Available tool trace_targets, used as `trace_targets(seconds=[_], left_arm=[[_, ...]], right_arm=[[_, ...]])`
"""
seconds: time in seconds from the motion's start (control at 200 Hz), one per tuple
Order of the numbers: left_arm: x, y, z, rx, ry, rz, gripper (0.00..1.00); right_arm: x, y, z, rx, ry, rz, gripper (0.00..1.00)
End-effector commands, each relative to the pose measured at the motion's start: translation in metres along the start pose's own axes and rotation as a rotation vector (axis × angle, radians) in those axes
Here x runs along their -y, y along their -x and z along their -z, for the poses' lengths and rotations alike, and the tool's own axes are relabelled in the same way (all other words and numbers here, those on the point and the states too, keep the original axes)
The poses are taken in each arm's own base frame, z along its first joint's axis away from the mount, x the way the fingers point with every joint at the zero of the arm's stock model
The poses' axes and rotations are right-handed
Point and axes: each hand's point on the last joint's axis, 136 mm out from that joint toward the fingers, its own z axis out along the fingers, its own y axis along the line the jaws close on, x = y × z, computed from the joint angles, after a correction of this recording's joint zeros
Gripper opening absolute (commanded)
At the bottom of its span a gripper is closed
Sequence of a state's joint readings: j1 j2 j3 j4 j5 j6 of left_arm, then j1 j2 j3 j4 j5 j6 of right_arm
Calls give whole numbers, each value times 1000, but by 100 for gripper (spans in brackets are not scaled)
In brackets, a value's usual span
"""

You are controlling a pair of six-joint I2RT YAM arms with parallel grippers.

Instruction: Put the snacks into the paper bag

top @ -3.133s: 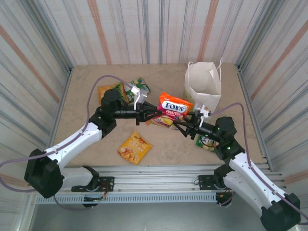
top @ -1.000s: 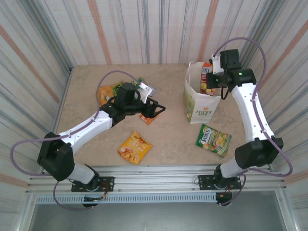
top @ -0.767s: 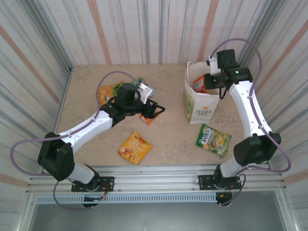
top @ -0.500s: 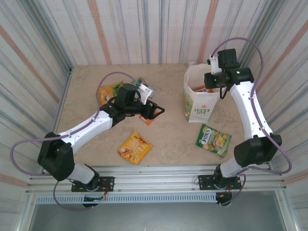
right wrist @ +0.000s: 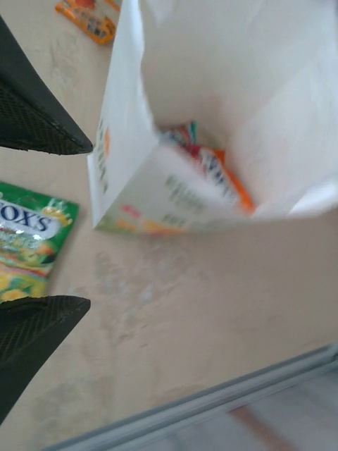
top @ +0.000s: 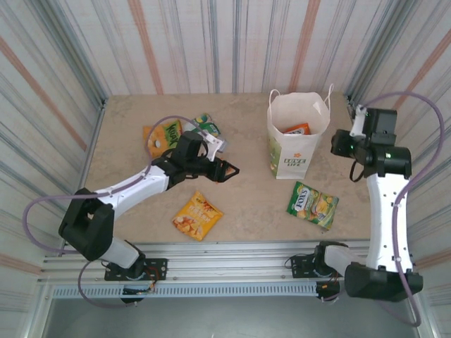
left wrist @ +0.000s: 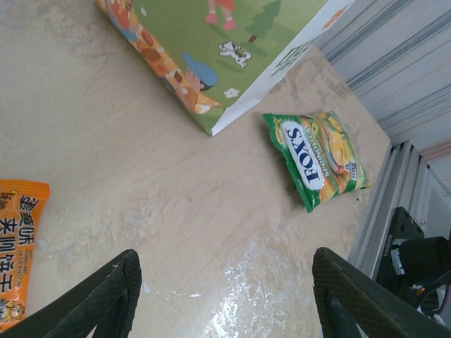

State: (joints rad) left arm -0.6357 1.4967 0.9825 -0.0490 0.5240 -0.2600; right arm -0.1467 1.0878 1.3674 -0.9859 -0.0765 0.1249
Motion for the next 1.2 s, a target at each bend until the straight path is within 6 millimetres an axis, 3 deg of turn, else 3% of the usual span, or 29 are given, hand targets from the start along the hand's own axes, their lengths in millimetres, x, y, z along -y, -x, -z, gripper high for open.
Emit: trace_targets(seconds=[0.0,0.14,0.225,0.366,0.626,0.962,1.193], left_arm=[[2,-10,-11,-35,-28,1,67],[6,-12,-22,-56,-75,10,67],[10,-11,-27,-52,-115,28,66],[14,-10,-30,-52,-144,44,66],[15,-17,-32,-54,-161,46,66],[16,-15,-34,-56,-175,53,66],[16,-18,-34,-65,-174,58,66]], right_arm=[[16,-53,-23,-166,-6,-155,60],[45,-104,-58,-276,-114,-332,69],[48,-125,-81,-329,-99,-421,73],[63,-148,-113,-329,-144,-555,77],[82,-185,-144,-359,-192,-657,77],[59,-225,-161,-531,-123,-666,75],[18,-250,-151,-623,-72,-579,71]])
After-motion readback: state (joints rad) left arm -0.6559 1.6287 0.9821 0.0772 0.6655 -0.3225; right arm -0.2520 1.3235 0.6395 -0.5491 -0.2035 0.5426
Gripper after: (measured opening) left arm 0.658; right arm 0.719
